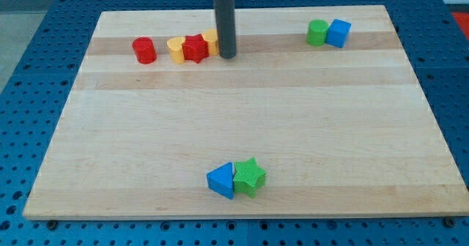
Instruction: Place the yellow hexagon towards the bottom right side of the red star
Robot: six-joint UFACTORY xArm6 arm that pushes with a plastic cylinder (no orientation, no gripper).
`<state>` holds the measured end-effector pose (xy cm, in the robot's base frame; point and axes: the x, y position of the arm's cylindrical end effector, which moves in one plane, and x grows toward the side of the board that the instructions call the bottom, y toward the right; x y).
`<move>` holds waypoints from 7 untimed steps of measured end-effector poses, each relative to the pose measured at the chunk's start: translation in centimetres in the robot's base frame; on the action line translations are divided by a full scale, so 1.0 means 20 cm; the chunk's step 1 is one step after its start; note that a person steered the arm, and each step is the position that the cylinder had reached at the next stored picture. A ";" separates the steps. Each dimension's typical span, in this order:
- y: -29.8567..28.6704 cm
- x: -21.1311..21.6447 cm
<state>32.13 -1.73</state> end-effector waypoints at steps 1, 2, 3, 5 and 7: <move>0.22 -0.14; 0.21 -0.37; -0.03 -0.38; -0.22 -0.10; -0.15 -0.08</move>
<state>30.58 -4.65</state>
